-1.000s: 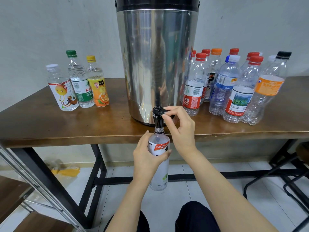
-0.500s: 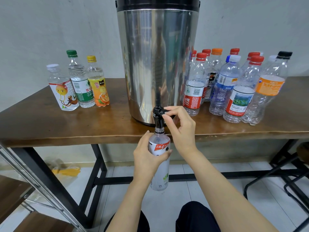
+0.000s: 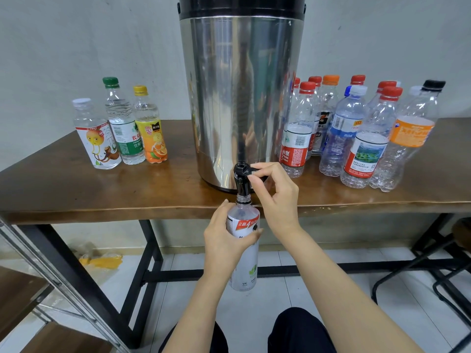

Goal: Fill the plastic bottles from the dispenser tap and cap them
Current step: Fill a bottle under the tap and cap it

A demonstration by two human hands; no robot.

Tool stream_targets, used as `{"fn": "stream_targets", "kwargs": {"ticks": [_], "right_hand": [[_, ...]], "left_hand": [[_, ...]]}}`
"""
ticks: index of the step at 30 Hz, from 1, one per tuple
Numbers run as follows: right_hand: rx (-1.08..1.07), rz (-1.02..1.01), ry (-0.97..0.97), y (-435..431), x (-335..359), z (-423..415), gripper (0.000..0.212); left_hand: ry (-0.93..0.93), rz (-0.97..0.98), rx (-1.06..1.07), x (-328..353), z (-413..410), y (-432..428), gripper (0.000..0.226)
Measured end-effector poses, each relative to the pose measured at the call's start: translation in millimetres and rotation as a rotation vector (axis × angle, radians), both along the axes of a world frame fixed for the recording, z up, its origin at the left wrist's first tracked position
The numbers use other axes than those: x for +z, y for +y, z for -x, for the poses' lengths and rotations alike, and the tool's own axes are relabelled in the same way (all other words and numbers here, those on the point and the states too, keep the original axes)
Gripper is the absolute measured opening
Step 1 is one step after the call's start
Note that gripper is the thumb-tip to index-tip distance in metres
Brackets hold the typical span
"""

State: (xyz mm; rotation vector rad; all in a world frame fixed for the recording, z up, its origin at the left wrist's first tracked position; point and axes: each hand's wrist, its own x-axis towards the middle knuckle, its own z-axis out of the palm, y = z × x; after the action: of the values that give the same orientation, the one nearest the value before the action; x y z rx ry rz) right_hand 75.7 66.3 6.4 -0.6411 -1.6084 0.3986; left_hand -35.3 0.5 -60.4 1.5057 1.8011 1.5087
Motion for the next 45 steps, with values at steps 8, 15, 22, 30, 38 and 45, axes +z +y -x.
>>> {"fn": "stream_targets", "kwargs": {"ticks": [8, 15, 22, 30, 38, 45], "right_hand": [[0.003, 0.007, 0.003, -0.2, 0.2, 0.2, 0.025], [0.011, 0.014, 0.001, -1.0, 0.0, -0.3, 0.024], [0.011, 0.016, 0.005, -1.1, 0.6, -0.1, 0.025], [0.016, 0.025, 0.0, -1.3, 0.8, -0.1, 0.026], [0.02, 0.029, 0.003, -0.9, 1.1, -0.3, 0.025], [0.014, 0.025, -0.002, -0.9, 0.8, -0.6, 0.026]], "left_hand": [[0.003, 0.015, 0.001, 1.1, -0.5, 0.3, 0.091], [0.006, 0.013, 0.003, 0.8, -1.0, 0.5, 0.091], [0.005, 0.018, 0.007, 0.0, -0.6, 0.7, 0.091], [0.013, 0.015, 0.007, -0.6, -0.2, 1.4, 0.09], [0.015, 0.024, 0.015, -0.1, -0.4, 1.9, 0.091], [0.021, 0.028, 0.016, 1.5, -0.8, 1.8, 0.089]]}}
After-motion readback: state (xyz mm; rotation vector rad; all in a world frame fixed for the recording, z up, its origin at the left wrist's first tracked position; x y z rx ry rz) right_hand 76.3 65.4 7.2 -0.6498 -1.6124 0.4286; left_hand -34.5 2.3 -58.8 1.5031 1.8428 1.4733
